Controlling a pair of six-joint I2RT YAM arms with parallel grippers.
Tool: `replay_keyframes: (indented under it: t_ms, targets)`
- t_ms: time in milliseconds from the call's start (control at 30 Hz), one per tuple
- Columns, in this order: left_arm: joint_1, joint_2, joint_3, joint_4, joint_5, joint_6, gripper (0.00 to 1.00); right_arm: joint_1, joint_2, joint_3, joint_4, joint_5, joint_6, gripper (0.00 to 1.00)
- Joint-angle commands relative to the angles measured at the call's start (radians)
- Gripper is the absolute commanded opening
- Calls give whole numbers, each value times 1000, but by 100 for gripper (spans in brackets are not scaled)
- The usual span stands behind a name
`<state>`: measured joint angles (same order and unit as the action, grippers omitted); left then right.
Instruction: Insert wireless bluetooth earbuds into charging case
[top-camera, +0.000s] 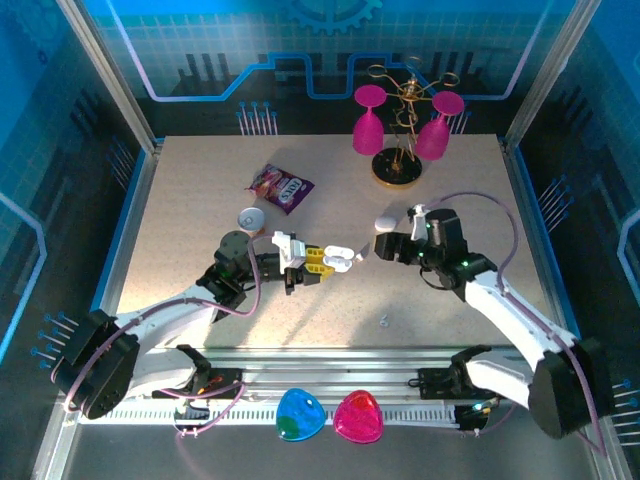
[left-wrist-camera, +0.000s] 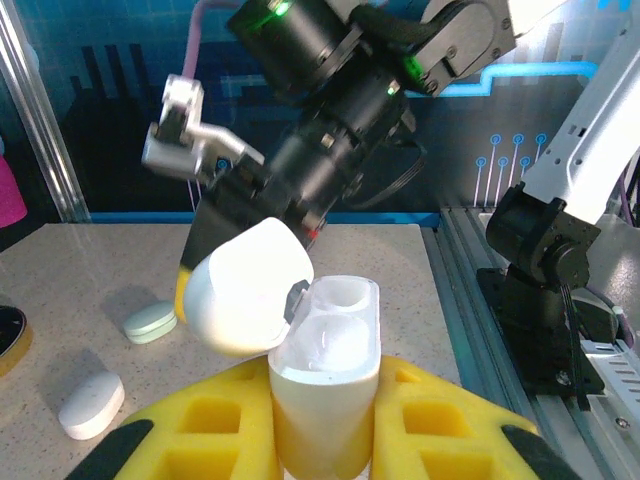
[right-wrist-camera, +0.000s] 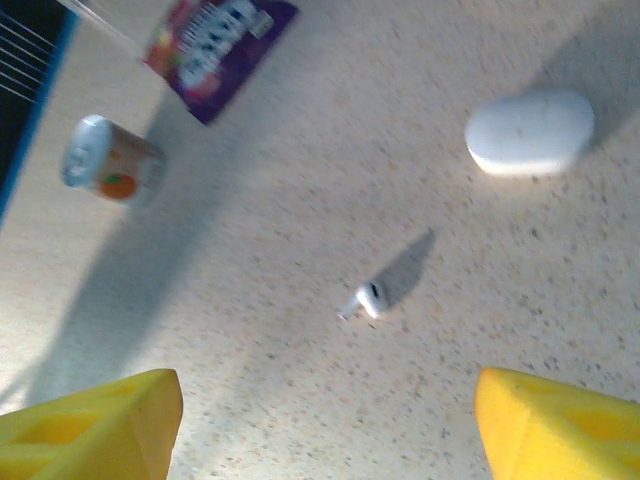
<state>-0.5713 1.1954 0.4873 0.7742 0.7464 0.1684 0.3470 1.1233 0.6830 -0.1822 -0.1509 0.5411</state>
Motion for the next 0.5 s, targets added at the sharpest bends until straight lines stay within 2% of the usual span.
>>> replay_keyframes:
  t_ms: [0,67,300,467]
  targets:
    - [7,3,-18,44,-3,43,17,42,66,57,-29,108,27,78]
    - [7,1,-21,35,-1,50,17,54,133,81,-37,140,23,75]
    - [8,-10,-34,8,-1,71,18,110,334,223,-108,193,-35,58]
    - [8,-16,-39,-10,0,83,18,139,472,336,-183,184,-103,47]
